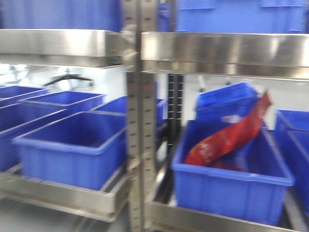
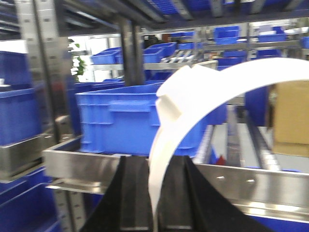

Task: Grab PVC pipe and place in blue bin
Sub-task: 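Drive the base up to the shelf of blue bins holding the arc, then lower the held arc with both grippers into the blue bin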

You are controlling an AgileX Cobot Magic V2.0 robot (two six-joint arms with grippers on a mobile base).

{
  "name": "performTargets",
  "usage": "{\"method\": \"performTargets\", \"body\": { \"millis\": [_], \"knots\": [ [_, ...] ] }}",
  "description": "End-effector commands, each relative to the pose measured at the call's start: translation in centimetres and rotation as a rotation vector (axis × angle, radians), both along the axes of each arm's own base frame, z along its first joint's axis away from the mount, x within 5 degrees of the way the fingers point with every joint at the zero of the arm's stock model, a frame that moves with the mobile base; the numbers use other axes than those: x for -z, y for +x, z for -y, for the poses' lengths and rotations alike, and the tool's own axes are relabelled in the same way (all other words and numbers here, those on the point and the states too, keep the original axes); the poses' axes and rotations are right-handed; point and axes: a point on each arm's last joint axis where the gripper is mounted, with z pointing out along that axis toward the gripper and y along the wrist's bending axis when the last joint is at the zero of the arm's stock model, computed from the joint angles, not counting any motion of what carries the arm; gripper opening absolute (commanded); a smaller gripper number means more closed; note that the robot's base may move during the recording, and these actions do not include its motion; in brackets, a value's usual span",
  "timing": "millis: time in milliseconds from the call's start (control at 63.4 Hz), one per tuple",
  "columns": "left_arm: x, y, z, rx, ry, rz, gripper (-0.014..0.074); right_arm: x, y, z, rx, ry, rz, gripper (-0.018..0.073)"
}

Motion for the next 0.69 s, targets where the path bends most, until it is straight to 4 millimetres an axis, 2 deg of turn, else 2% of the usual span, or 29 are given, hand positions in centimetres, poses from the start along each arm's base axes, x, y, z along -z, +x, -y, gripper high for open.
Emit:
{"method": "performTargets", "body": {
  "millis": [0,679],
  "knots": [
    [-0.36,-0.13,0.00,0.002,-0.003,0.035,-0.0111,-0.13,-0.04,0.03,0.004,-0.009,0.025,-0.0169],
    [-0.36,-0.13,0.00,0.002,-0.003,0.035,-0.0111,-0.13,-0.04,0.03,0.004,-0.009,0.025,-0.0169]
  ]
}}
